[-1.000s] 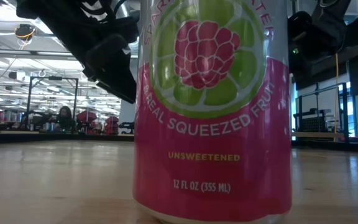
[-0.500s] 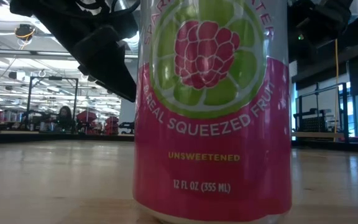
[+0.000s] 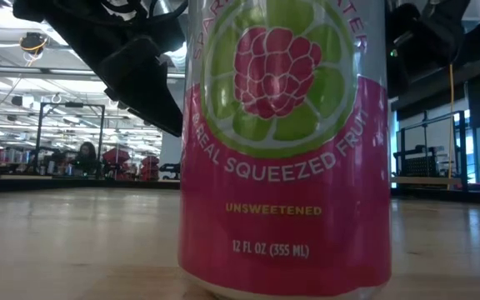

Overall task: Place canned beverage on shelf
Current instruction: Put the red black soda can on the shelf aligned with the other red black soda can

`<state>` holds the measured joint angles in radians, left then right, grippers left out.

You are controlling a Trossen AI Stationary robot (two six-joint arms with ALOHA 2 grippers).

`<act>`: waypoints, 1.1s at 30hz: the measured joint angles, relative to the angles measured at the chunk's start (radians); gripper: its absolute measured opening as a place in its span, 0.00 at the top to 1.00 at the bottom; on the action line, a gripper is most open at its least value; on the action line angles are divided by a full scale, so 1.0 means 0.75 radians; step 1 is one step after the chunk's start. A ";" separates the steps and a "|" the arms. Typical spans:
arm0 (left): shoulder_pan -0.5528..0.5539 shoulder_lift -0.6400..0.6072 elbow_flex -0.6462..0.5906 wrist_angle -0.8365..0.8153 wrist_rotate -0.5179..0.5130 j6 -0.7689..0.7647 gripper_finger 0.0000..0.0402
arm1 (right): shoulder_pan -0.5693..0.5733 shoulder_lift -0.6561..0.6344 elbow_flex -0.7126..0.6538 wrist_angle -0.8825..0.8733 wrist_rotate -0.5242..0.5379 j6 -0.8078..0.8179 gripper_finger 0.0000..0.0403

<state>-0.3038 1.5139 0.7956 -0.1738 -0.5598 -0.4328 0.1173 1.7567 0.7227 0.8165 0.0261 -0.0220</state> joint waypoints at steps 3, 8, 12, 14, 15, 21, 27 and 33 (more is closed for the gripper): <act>0.000 0.000 0.000 0.000 0.000 0.000 0.16 | 0.000 0.055 0.022 0.025 0.019 0.025 0.02; 0.000 0.000 0.000 0.000 0.001 0.000 0.16 | 0.000 0.163 0.102 0.024 0.009 0.025 0.02; 0.000 0.000 0.001 0.001 0.000 0.000 0.16 | 0.002 0.207 0.152 -0.021 -0.002 0.024 0.02; 0.000 0.000 0.000 0.000 0.000 0.000 0.16 | 0.001 0.212 0.164 -0.055 0.013 0.025 0.02; 0.000 0.000 0.001 0.000 0.000 0.000 0.16 | 0.001 0.212 0.165 -0.059 0.021 0.024 0.03; -0.001 0.000 0.000 0.001 0.001 0.028 0.16 | 0.001 0.212 0.166 -0.057 0.020 0.019 0.25; -0.031 0.000 0.000 -0.001 -0.004 0.070 0.16 | 0.002 0.115 0.131 -0.146 0.010 -0.024 0.33; -0.054 0.000 0.001 -0.017 -0.006 0.071 0.16 | 0.001 -0.139 0.025 -0.278 0.049 -0.047 0.33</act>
<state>-0.3443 1.5139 0.7959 -0.1863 -0.5640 -0.3794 0.1181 1.6522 0.7417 0.6084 0.0632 -0.0574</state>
